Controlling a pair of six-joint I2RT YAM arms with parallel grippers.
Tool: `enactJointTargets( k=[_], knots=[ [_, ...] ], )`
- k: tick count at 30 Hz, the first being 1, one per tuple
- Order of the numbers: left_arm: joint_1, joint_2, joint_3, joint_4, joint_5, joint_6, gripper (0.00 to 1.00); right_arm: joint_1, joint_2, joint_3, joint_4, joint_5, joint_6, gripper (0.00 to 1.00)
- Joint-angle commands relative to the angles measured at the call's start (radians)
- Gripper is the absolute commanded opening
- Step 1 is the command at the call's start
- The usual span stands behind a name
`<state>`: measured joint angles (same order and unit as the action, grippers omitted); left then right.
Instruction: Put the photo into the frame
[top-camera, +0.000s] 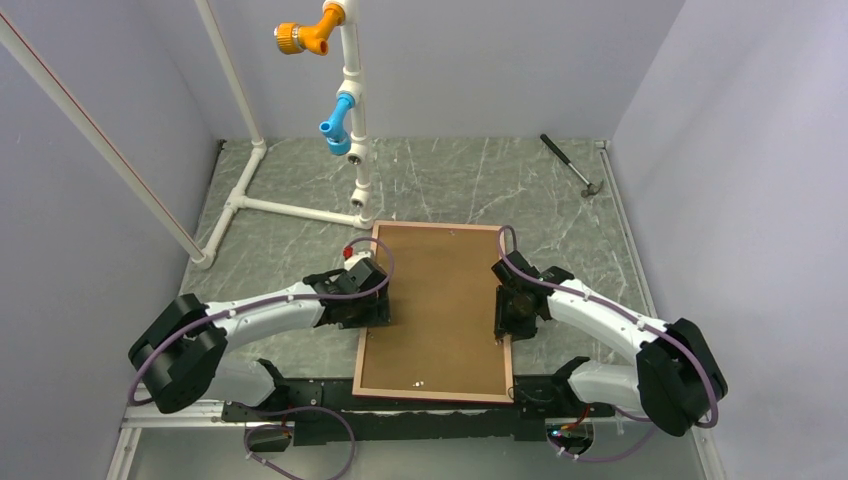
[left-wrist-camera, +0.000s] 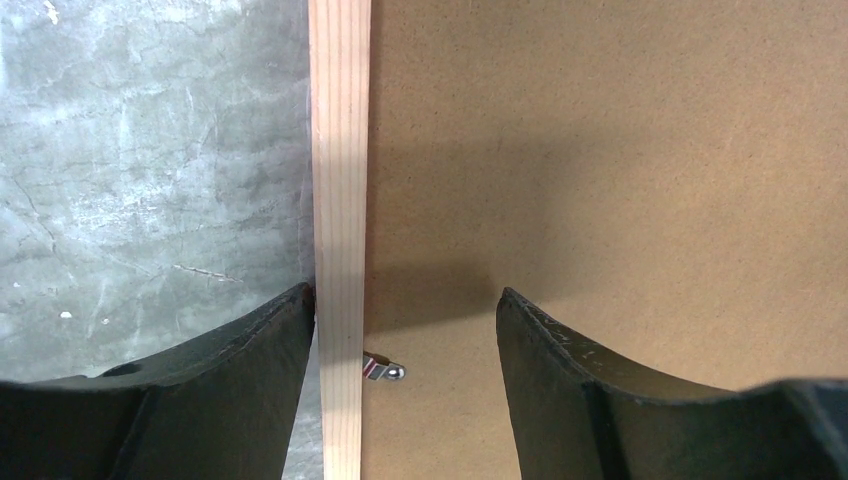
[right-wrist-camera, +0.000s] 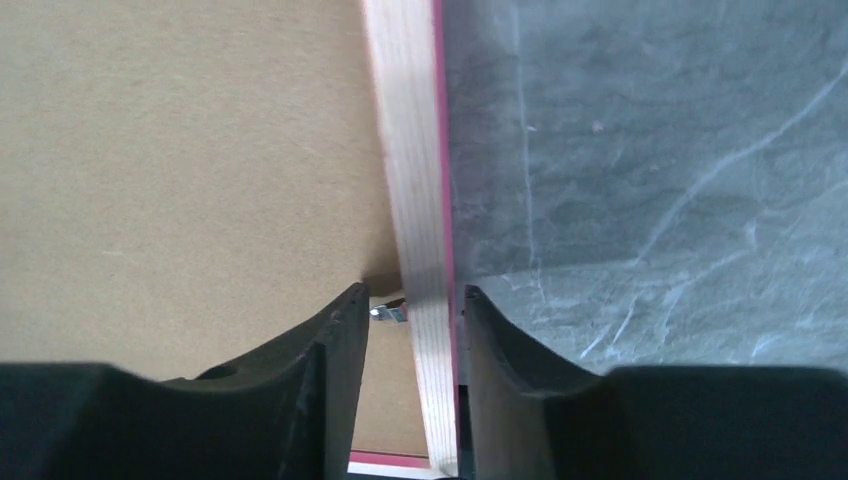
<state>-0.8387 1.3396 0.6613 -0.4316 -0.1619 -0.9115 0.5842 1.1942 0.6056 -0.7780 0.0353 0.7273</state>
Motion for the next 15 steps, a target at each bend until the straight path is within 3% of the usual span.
enactJointTargets(
  k=[1, 3, 5, 15],
  knots=[
    [-0.005, -0.046, -0.011, -0.008, 0.002, -0.006, 0.7, 0.007, -0.052, 0.047, 0.076, 0.006, -0.011, 0.52],
    [-0.005, -0.041, -0.012, -0.001, 0.006, -0.003, 0.68, 0.002, -0.067, 0.045, 0.086, -0.012, -0.006, 0.65],
    [-0.005, -0.027, -0.011, 0.004, 0.012, 0.0, 0.64, -0.003, -0.067, 0.035, 0.099, -0.03, 0.001, 0.71],
    [-0.014, 0.075, 0.031, 0.109, 0.095, 0.047, 0.55, -0.085, -0.111, -0.048, 0.144, -0.18, 0.031, 0.74]
  ],
)
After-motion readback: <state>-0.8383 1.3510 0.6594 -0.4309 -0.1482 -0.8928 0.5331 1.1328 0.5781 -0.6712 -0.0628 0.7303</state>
